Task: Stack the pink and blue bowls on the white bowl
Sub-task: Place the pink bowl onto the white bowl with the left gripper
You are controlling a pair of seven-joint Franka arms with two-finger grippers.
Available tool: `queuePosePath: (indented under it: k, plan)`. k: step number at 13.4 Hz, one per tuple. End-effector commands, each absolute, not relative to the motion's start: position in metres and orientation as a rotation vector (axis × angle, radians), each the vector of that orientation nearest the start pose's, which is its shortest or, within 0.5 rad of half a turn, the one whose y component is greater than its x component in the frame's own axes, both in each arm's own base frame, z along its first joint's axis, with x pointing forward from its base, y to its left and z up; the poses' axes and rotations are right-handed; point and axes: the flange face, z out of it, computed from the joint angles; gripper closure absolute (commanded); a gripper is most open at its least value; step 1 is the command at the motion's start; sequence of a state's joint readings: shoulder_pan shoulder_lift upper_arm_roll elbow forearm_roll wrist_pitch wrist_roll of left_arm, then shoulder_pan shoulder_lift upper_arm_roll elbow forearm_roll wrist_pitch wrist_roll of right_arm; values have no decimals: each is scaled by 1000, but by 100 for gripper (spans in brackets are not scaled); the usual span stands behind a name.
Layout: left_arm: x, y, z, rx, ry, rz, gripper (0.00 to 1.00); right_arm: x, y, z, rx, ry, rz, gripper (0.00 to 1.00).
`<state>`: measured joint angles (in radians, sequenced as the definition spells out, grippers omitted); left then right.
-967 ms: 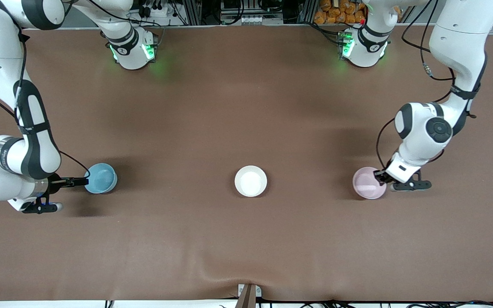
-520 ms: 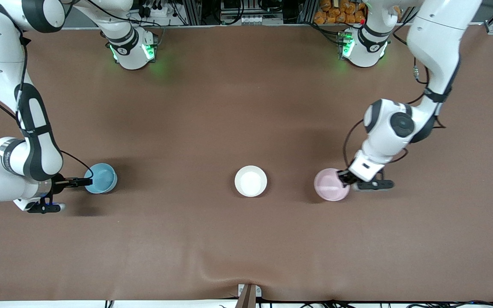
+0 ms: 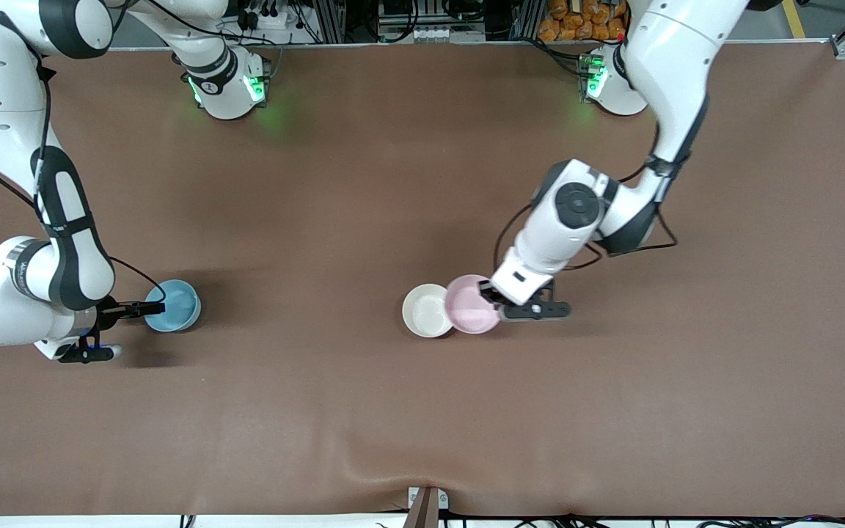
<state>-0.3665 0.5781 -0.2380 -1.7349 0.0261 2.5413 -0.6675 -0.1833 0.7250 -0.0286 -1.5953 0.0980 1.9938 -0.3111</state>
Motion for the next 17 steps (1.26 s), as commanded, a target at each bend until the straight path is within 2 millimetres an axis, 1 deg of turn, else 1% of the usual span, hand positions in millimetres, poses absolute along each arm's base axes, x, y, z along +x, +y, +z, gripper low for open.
queuePosePath:
  k: [1,2,3,4,6,7,8,9,11,12,13,14,16,17]
  plan:
    - [584,-410,265,-3376,-193,-192,100,644,-130,184,-2943,-91,447,43]
    - [578,-421,255,-3372,-169,-176,100,645,-129,184,-2941,-91,443,68]
    - [574,-429,251,-3372,-145,-173,100,645,-127,184,-2927,-77,435,85]
    - [574,-429,248,-3370,-140,-167,100,645,-128,184,-2907,-76,423,100]
    - [569,-436,242,-3368,-117,-156,100,643,-127,184,-2862,-120,425,100]
    - [570,-435,241,-3368,-117,-157,100,643,-127,186,-2858,-120,419,100]
    - [570,-435,241,-3368,-115,-157,100,645,-124,190,-2858,-131,420,100]
    - [570,-435,238,-3367,-113,-153,100,646,-117,199,-2851,-150,429,100]
    - [572,-436,232,-3369,-117,-151,100,649,-107,224,-2843,-185,421,100]
    - [574,-437,227,-3369,-119,-148,100,653,-98,241,-2854,-211,394,100]
    - [578,-439,229,-3376,-123,-158,100,654,-89,256,-2857,-236,381,100]
    - [579,-440,226,-3376,-130,-154,100,656,-83,271,-2860,-253,363,100]
    - [582,-441,226,-3381,-141,-159,100,660,-52,311,-2875,-327,301,100]
    - [582,-441,227,-3384,-150,-161,58,661,-35,327,-2881,-351,279,100]
